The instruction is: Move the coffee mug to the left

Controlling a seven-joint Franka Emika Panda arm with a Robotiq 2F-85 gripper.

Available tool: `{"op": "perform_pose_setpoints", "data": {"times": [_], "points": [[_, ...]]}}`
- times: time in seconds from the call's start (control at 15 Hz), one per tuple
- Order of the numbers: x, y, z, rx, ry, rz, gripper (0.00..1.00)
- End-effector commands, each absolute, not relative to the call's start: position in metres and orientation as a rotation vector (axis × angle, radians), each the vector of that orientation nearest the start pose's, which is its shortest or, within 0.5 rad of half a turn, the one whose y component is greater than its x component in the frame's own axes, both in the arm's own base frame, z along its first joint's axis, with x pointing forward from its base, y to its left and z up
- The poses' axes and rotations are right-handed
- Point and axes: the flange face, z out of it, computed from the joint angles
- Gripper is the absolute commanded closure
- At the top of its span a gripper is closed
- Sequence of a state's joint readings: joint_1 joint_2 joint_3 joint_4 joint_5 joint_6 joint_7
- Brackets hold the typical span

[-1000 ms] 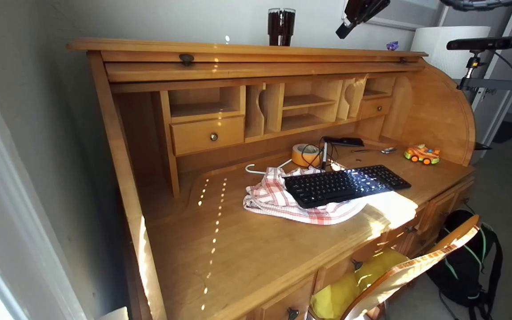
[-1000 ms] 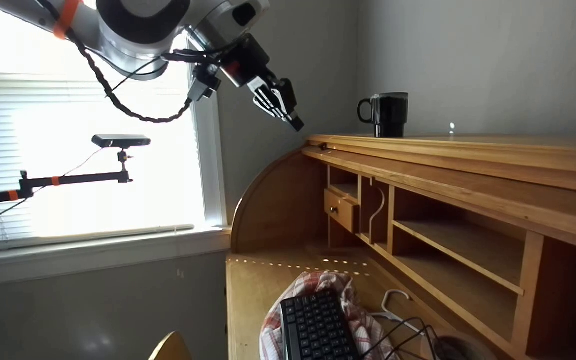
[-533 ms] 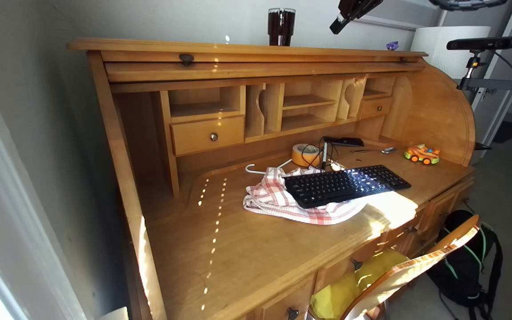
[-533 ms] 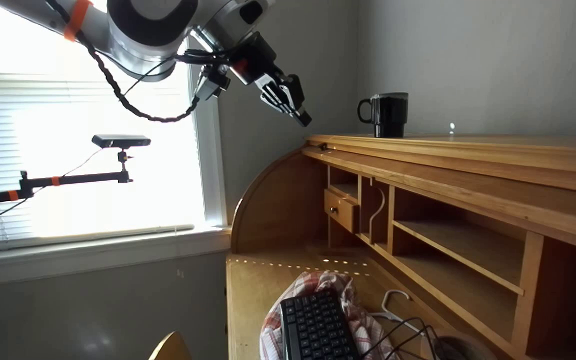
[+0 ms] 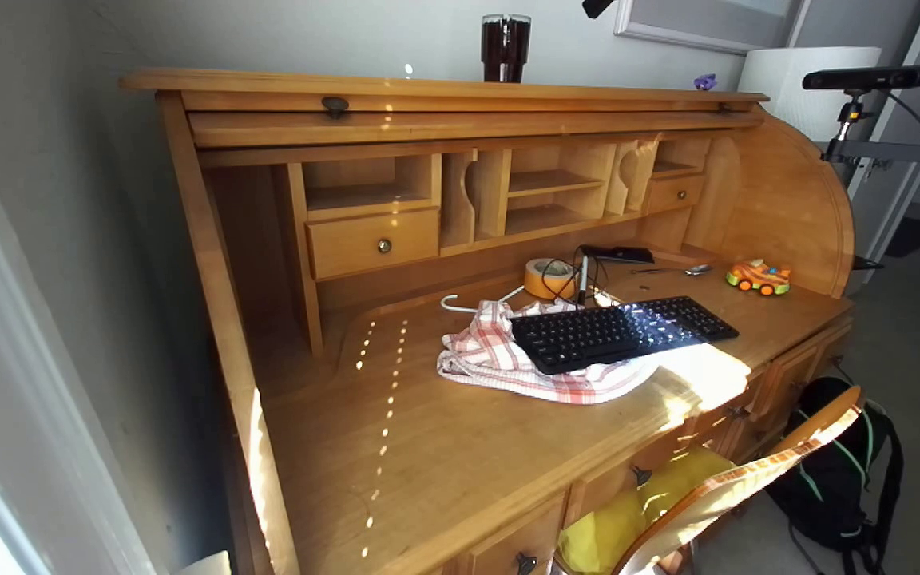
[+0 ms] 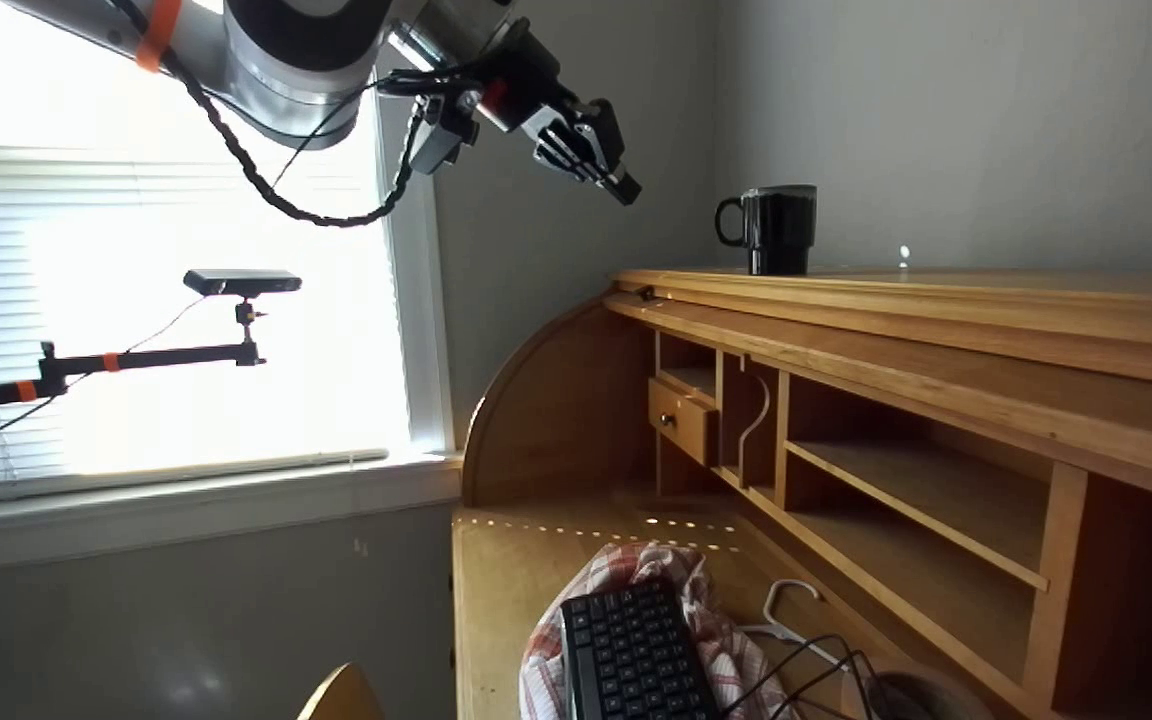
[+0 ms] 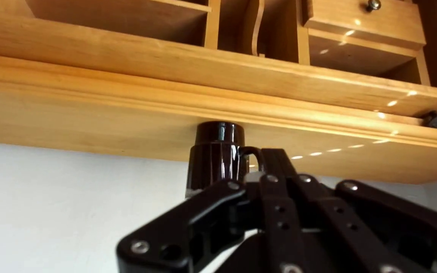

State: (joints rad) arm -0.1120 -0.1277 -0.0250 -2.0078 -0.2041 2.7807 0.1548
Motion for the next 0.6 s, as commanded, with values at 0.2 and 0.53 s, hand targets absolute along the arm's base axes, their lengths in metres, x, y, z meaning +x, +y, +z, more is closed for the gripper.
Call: {"op": "perform_pose_setpoints", "data": {"times": [0.2,0.53], "points": [[0.607,-0.083,0.609,-2.95,0.239,-1.533,1.0],[0.628,-0.082,0.592,-2.991,0.247,-1.536,1.0]]}}
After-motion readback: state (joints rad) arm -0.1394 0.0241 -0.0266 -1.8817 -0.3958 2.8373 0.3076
